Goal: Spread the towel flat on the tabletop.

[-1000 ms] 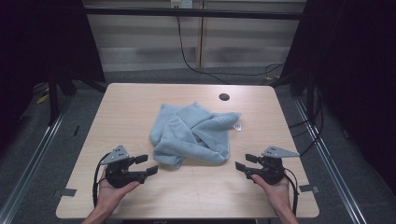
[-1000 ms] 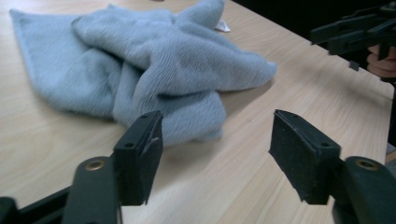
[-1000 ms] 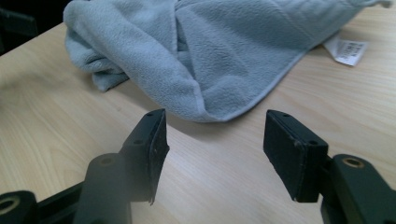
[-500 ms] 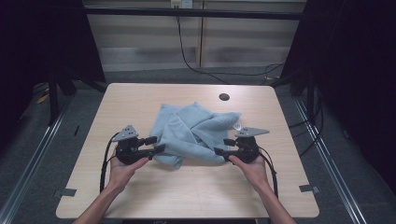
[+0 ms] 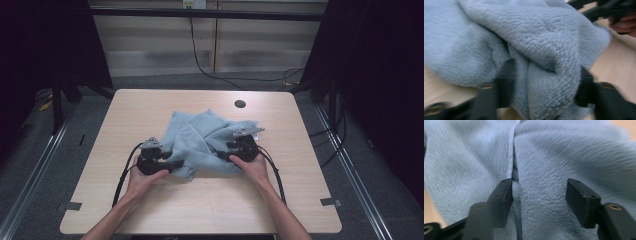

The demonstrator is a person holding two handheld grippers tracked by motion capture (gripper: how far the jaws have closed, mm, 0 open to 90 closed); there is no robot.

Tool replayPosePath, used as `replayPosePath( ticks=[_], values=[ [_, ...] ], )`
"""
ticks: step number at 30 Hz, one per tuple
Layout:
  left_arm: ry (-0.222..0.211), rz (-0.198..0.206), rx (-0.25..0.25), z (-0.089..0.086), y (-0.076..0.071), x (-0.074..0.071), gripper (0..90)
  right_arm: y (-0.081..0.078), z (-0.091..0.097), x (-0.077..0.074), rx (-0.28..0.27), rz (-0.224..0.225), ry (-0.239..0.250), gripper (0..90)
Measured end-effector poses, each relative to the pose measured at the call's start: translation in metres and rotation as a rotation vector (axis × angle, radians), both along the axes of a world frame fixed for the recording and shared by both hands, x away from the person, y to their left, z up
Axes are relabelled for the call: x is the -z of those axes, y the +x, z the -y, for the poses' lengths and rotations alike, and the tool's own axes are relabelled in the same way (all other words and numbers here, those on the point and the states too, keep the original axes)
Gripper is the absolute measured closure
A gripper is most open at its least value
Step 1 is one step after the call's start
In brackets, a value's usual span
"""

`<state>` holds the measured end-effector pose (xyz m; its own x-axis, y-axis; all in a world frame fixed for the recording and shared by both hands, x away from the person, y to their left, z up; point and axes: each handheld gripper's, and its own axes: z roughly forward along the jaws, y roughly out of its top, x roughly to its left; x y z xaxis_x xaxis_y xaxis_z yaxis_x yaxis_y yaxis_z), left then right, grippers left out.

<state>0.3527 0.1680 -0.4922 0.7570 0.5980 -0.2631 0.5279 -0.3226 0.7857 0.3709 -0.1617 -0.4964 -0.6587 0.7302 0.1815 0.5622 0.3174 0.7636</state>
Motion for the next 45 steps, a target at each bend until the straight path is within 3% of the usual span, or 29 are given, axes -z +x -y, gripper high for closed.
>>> replayPosePath(
  ticks=[1,2,3,5,9,12,16,21,25,26,27,28,29,30,31,33,35,36,38,40,42,45],
  values=[
    [0.013,0.011,-0.001,0.0,-0.001,0.0,49.2,0.0,0.0,0.0,0.0,0.0,0.0,47.0],
    [0.011,0.017,0.013,-0.002,-0.003,-0.002,59.2,0.0,-0.006,0.006,0.006,-0.014,-0.039,65.3],
    [0.011,0.017,0.013,-0.002,-0.003,-0.002,63.0,0.0,-0.006,0.006,0.006,-0.014,-0.039,65.3],
    [0.012,0.023,0.026,-0.006,-0.009,-0.005,65.7,-0.004,-0.006,0.006,0.024,-0.027,-0.013,76.4],
    [0.01,0.008,0.071,-0.014,-0.026,-0.009,68.2,-0.021,-0.002,-0.006,-0.001,-0.026,-0.003,81.1],
    [0.003,-0.001,0.107,-0.018,-0.043,-0.012,68.2,-0.043,0.002,-0.01,-0.032,-0.039,-0.001,81.7],
    [-0.022,-0.017,0.153,-0.02,-0.067,-0.01,67.6,-0.071,0.003,-0.005,-0.085,-0.04,-0.02,81.1],
    [-0.027,-0.035,0.182,-0.029,-0.09,-0.009,65.6,-0.094,0.004,0.0,-0.101,-0.074,-0.023,76.3],
    [-0.06,-0.066,0.211,-0.039,-0.101,-0.006,58.3,-0.114,0.003,0.001,-0.106,-0.081,-0.056,54.3],
    [-0.07,-0.06,0.214,-0.042,-0.102,-0.009,55.0,-0.117,0.005,-0.001,-0.101,-0.08,-0.051,50.0],
    [-0.077,-0.042,0.207,-0.044,-0.103,-0.011,48.7,-0.119,0.008,-0.007,-0.113,-0.068,-0.004,46.9],
    [-0.094,-0.035,0.2,-0.046,-0.104,-0.014,45.6,-0.12,0.011,-0.011,-0.103,-0.06,0.007,43.9],
    [-0.091,-0.004,0.189,-0.049,-0.101,-0.02,42.1,-0.119,0.013,-0.015,-0.102,-0.047,0.01,42.9],
    [-0.091,-0.004,0.189,-0.049,-0.101,-0.02,37.7,-0.119,0.013,-0.015,-0.102,-0.047,0.01,42.9],
    [-0.103,0.006,0.192,-0.05,-0.099,-0.024,35.0,-0.114,0.018,-0.024,-0.067,-0.015,0.012,41.4],
    [-0.138,0.025,0.165,-0.053,-0.092,-0.032,35.5,-0.11,0.021,-0.027,-0.053,-0.006,0.027,41.0],
    [-0.125,0.055,0.14,-0.054,-0.081,-0.039,35.7,-0.1,0.026,-0.032,-0.038,0.013,0.033,40.3],
    [-0.121,0.049,0.128,-0.052,-0.075,-0.041,36.5,-0.094,0.027,-0.032,-0.035,0.017,0.023,39.9],
    [-0.079,0.061,0.108,-0.046,-0.06,-0.041,40.8,-0.079,0.029,-0.031,-0.028,0.015,0.034,39.9],
    [-0.081,0.048,0.094,-0.037,-0.045,-0.037,47.3,-0.056,0.026,-0.027,-0.022,0.002,0.053,39.8],
    [-0.077,0.037,0.057,-0.029,-0.032,-0.031,47.9,-0.049,0.023,-0.025,-0.022,-0.003,0.057,39.6],
    [-0.018,0.017,0.043,-0.019,-0.024,-0.017,47.4,-0.034,0.012,-0.017,-0.033,-0.023,0.017,37.1]
  ],
)
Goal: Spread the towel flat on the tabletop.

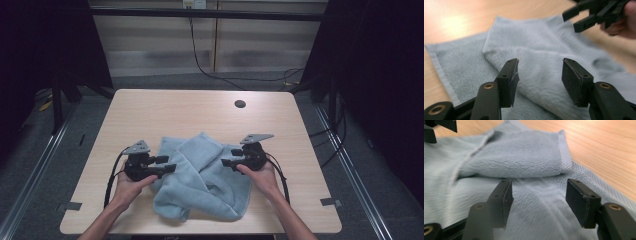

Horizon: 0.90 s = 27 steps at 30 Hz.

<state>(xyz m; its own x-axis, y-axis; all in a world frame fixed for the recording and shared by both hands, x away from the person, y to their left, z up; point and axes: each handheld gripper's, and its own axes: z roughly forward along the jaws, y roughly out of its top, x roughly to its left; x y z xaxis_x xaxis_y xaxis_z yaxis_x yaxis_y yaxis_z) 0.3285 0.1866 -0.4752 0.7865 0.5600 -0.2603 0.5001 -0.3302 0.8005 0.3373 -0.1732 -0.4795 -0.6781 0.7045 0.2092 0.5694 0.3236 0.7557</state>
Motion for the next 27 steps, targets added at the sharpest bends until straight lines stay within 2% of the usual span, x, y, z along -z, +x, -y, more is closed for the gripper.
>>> replayPosePath(
  ticks=[1,2,5,9,11,13,14,15,16,17,18,19,21,22,23,25,27],
  values=[
    [0.021,-0.015,0.001,0.002,0.0,0.006,47.4,0.004,-0.003,0.004,-0.009,-0.016,0.008,35.7],
    [0.044,-0.023,0.009,0.004,-0.001,0.01,47.4,0.006,-0.006,0.008,-0.016,-0.022,-0.006,33.6],
    [0.054,-0.041,0.014,0.002,-0.003,0.017,47.5,0.006,-0.012,0.022,-0.017,-0.037,-0.056,28.0],
    [0.072,-0.026,0.025,0.002,-0.004,0.017,48.2,0.004,-0.009,0.025,-0.013,-0.02,-0.094,28.8],
    [0.085,-0.021,0.028,0.001,-0.005,0.016,48.3,0.002,-0.009,0.026,-0.003,-0.014,-0.093,29.8],
    [0.088,-0.024,0.026,-0.001,-0.007,0.014,48.3,-0.005,-0.014,0.028,0.004,0.043,-0.149,34.5],
    [0.088,-0.022,0.03,-0.003,-0.009,0.012,48.3,-0.011,-0.019,0.025,0.0,0.043,-0.19,44.6],
    [0.088,-0.022,0.03,-0.003,-0.009,0.012,48.1,-0.011,-0.019,0.025,0.0,0.043,-0.19,44.6],
    [0.084,-0.014,0.03,-0.004,-0.011,0.009,48.1,-0.013,-0.019,0.023,-0.004,0.035,-0.196,51.1],
    [0.054,0.0,0.014,-0.005,-0.012,0.006,47.0,-0.019,-0.017,0.022,-0.022,0.021,-0.181,60.3],
    [0.006,0.039,0.001,-0.002,-0.012,-0.005,46.1,-0.022,-0.016,0.022,-0.026,0.014,-0.164,64.5],
    [0.006,0.039,0.001,-0.002,-0.012,-0.005,45.4,-0.022,-0.016,0.022,-0.026,0.014,-0.164,64.5],
    [-0.01,0.073,0.001,0.014,-0.003,-0.02,42.9,-0.029,-0.013,0.023,-0.035,0.006,-0.137,70.7],
    [-0.01,0.073,0.001,0.014,-0.003,-0.02,42.5,-0.029,-0.013,0.023,-0.035,0.006,-0.137,70.7],
    [-0.013,0.074,0.014,0.024,0.003,-0.021,40.6,-0.031,-0.013,0.022,-0.04,0.005,-0.137,74.0],
    [0.0,0.042,0.051,0.041,0.011,-0.018,38.0,-0.032,-0.013,0.022,-0.034,0.001,-0.133,76.1],
    [0.034,0.019,0.089,0.061,0.016,-0.01,35.5,-0.032,-0.012,0.023,-0.038,0.006,-0.125,76.4]
  ],
)
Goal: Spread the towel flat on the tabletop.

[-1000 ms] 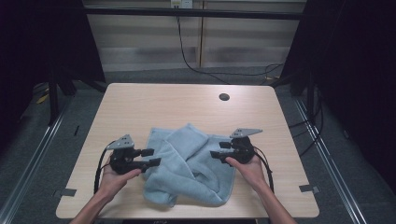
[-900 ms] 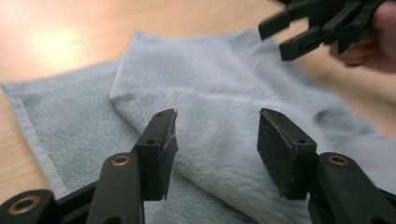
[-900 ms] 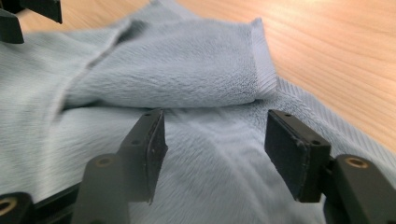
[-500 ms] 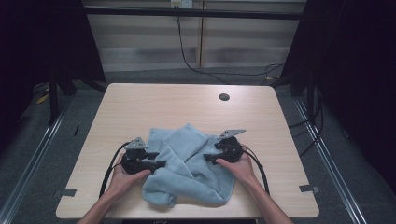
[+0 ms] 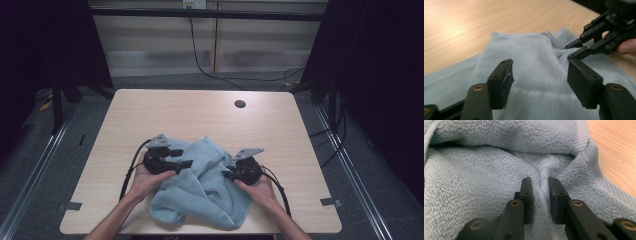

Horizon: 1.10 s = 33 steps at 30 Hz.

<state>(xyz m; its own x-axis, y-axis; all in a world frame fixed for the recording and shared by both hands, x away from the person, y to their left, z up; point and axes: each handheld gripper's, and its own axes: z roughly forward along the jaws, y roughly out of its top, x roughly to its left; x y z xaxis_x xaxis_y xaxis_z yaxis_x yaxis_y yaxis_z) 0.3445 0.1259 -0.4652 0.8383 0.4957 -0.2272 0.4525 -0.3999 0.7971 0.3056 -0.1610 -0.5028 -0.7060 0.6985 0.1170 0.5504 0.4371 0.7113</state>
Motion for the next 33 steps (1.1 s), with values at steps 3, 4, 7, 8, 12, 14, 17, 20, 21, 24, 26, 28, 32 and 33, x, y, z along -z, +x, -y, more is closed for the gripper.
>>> replayPosePath(
  ticks=[3,4,7,8,12,14,17,20,21,24,26,28,32,33],
  values=[
    [0.041,-0.054,0.018,0.018,0.005,0.011,30.1,0.0,0.001,0.001,0.004,-0.003,0.01,77.3],
    [0.055,-0.058,0.026,0.022,0.004,0.013,27.6,0.0,0.001,0.001,0.005,-0.004,0.013,77.4],
    [0.089,-0.062,0.053,0.029,0.0,0.019,25.7,0.0,0.002,0.001,0.012,-0.009,0.022,77.4],
    [0.129,-0.049,0.057,0.031,-0.001,0.021,28.0,0.001,0.002,0.001,0.014,-0.011,0.023,77.4],
    [0.186,0.006,0.061,0.031,-0.007,0.025,61.8,0.002,0.003,0.001,0.022,-0.022,0.033,77.4],
    [0.152,0.008,0.047,0.025,-0.007,0.021,79.6,0.003,0.003,0.0,0.021,-0.032,0.034,78.4],
    [0.075,0.033,0.007,0.009,-0.003,0.011,84.6,0.009,0.009,-0.008,0.042,-0.026,0.071,80.3],
    [-0.001,0.049,-0.049,-0.009,0.0,-0.002,85.0,0.014,0.013,-0.013,0.054,-0.013,0.088,80.5],
    [-0.018,0.057,-0.068,-0.015,0.001,-0.006,85.0,0.016,0.015,-0.017,0.064,-0.006,0.097,81.0],
    [-0.066,0.085,-0.119,-0.035,0.003,-0.02,85.2,0.021,0.021,-0.029,0.088,0.021,0.113,81.7],
    [-0.1,0.098,-0.165,-0.046,0.003,-0.028,85.2,0.026,0.026,-0.038,0.108,0.042,0.131,81.9],
    [-0.102,0.108,-0.195,-0.055,0.004,-0.034,85.3,0.029,0.03,-0.046,0.12,0.064,0.129,82.2],
    [-0.15,0.128,-0.247,-0.071,0.007,-0.047,85.4,0.039,0.042,-0.056,0.163,0.077,0.123,82.6],
    [-0.157,0.133,-0.253,-0.074,0.008,-0.052,85.4,0.042,0.045,-0.06,0.173,0.083,0.123,82.8]
  ],
)
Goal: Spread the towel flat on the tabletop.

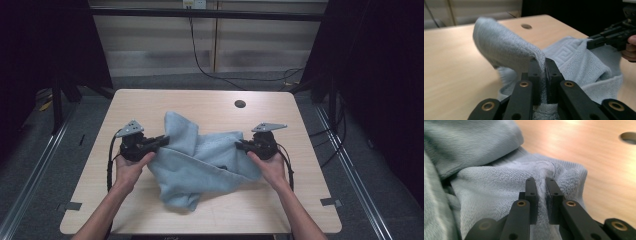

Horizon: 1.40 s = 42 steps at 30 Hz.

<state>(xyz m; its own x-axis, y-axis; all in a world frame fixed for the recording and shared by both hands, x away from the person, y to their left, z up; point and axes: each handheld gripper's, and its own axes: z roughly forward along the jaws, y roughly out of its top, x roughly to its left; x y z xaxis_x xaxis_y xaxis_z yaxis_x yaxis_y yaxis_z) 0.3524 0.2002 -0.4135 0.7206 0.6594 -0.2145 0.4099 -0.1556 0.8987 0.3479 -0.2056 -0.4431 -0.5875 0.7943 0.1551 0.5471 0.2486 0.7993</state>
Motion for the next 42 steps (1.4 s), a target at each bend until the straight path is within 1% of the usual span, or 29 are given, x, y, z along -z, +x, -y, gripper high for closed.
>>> replayPosePath(
  ticks=[3,5,6,7,8,12,14,15,16,17,19,21,22,23,24,25,26,27,29,30,31,32,33,35,36,37,39,40,42],
  values=[
    [-0.02,0.027,-0.034,-0.007,0.003,-0.017,85.7,0.01,0.007,-0.015,0.034,0.02,0.015,82.9],
    [-0.007,0.038,-0.041,-0.007,0.006,-0.027,85.8,0.017,0.009,-0.027,0.047,0.024,0.052,83.0],
    [-0.014,0.053,-0.057,-0.008,0.006,-0.033,85.8,0.021,0.007,-0.032,0.051,0.028,0.053,83.0],
    [-0.043,0.056,-0.06,-0.01,0.006,-0.037,85.8,0.025,0.005,-0.038,0.059,0.038,0.036,83.1],
    [-0.053,0.066,-0.07,-0.012,0.007,-0.042,85.8,0.029,0.003,-0.043,0.066,0.045,0.03,83.1],
    [-0.049,0.1,-0.112,-0.022,0.012,-0.058,85.8,0.048,-0.002,-0.066,0.074,0.072,-0.025,83.2],
    [-0.081,0.127,-0.133,-0.031,0.013,-0.068,85.8,0.058,-0.002,-0.078,0.085,0.081,-0.059,83.2],
    [-0.111,0.126,-0.128,-0.036,0.014,-0.072,85.8,0.062,-0.002,-0.083,0.092,0.092,-0.077,83.2],
    [-0.12,0.14,-0.145,-0.039,0.013,-0.077,85.8,0.069,0.001,-0.095,0.111,0.11,-0.083,83.2],
    [-0.111,0.157,-0.161,-0.041,0.012,-0.081,85.8,0.069,0.001,-0.095,0.111,0.11,-0.083,83.2],
    [-0.117,0.178,-0.157,-0.045,0.007,-0.087,85.8,0.072,0.007,-0.102,0.141,0.135,-0.077,83.2],
    [-0.12,0.187,-0.139,-0.044,-0.002,-0.088,85.8,0.072,0.012,-0.104,0.161,0.152,-0.057,83.0],
    [-0.113,0.188,-0.129,-0.043,-0.009,-0.085,85.7,0.066,0.016,-0.097,0.163,0.146,-0.048,82.6],
    [-0.102,0.183,-0.107,-0.042,-0.016,-0.078,85.7,0.066,0.016,-0.097,0.163,0.146,-0.048,82.6],
    [-0.083,0.169,-0.095,-0.041,-0.023,-0.07,85.6,0.055,0.019,-0.081,0.142,0.122,-0.08,81.0],
    [-0.077,0.161,-0.094,-0.041,-0.028,-0.062,85.6,0.055,0.019,-0.081,0.142,0.122,-0.08,81.0],
    [-0.068,0.136,-0.092,-0.041,-0.034,-0.048,85.6,0.051,0.02,-0.074,0.136,0.106,-0.093,80.2],
    [-0.067,0.103,-0.087,-0.04,-0.037,-0.033,85.6,0.044,0.023,-0.061,0.13,0.084,-0.103,78.5],
    [-0.067,0.045,-0.09,-0.039,-0.042,-0.013,85.6,0.034,0.027,-0.038,0.126,0.031,-0.114,74.4],
    [-0.043,0.022,-0.082,-0.039,-0.045,-0.002,85.5,0.028,0.028,-0.028,0.126,0.016,-0.121,71.5],
    [-0.033,0.012,-0.078,-0.039,-0.048,0.004,85.5,0.021,0.031,-0.017,0.115,0.0,-0.099,64.8],
    [-0.021,-0.004,-0.062,-0.039,-0.051,0.01,85.4,0.017,0.032,-0.013,0.107,-0.009,-0.087,61.5],
    [0.001,-0.016,-0.053,-0.039,-0.057,0.015,85.1,0.01,0.034,-0.01,0.104,0.0,-0.074,58.8],
    [0.022,-0.029,-0.036,-0.043,-0.063,0.021,84.6,-0.004,0.041,-0.008,0.098,0.006,-0.031,51.1],
    [0.026,-0.03,-0.034,-0.046,-0.066,0.024,83.8,-0.01,0.045,-0.009,0.094,0.013,-0.011,50.3],
    [0.017,-0.041,-0.01,-0.05,-0.069,0.026,81.2,-0.017,0.05,-0.01,0.095,0.025,-0.002,51.2],
    [0.02,-0.023,-0.017,-0.054,-0.074,0.025,74.1,-0.025,0.061,-0.008,0.118,0.014,-0.039,51.4],
    [0.008,-0.026,-0.016,-0.055,-0.075,0.024,71.4,-0.029,0.066,-0.004,0.13,0.003,-0.05,51.5],
    [-0.008,-0.007,-0.01,-0.058,-0.077,0.019,63.9,-0.034,0.074,0.006,0.143,-0.022,-0.051,51.4]
  ],
)
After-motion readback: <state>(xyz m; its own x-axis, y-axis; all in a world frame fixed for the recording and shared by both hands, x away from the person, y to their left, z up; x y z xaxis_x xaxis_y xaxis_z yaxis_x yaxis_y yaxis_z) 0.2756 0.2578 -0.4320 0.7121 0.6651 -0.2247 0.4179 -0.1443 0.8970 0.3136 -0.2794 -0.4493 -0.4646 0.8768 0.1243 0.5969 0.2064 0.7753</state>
